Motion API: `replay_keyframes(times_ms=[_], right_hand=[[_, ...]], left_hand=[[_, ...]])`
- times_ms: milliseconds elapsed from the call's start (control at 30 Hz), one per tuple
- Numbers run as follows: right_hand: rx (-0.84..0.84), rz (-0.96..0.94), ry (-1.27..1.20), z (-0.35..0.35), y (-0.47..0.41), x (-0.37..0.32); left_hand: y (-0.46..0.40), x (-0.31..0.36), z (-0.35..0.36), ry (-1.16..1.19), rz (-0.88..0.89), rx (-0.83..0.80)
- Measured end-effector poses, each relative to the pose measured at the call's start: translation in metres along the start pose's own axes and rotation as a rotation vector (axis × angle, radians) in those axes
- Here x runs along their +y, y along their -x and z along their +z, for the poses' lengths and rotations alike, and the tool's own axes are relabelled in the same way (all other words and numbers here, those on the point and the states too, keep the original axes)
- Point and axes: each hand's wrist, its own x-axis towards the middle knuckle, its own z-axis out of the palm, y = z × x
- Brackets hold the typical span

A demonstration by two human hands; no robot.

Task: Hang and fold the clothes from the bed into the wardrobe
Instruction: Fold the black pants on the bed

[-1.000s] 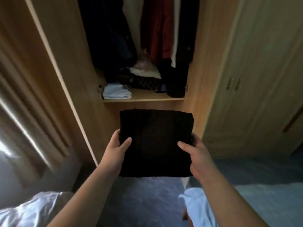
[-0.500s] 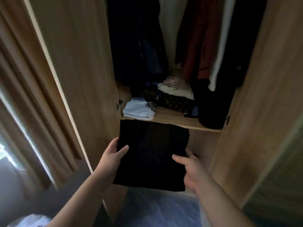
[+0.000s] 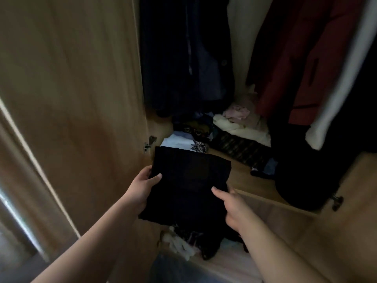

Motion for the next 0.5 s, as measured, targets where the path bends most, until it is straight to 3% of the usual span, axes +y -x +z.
replay_keyframes(times_ms=[167, 500], right_hand=[[0.001, 0.04, -0.037, 0.007, -0.11, -0.017], [0.026, 0.188, -0.157, 0.015, -0.297, -0.028]], left_hand=[[-0.116, 0.006, 0.005, -0.049, 0.013, -0.063], [-0.315, 0.028, 0.018, -0.331, -0.075, 0.062]])
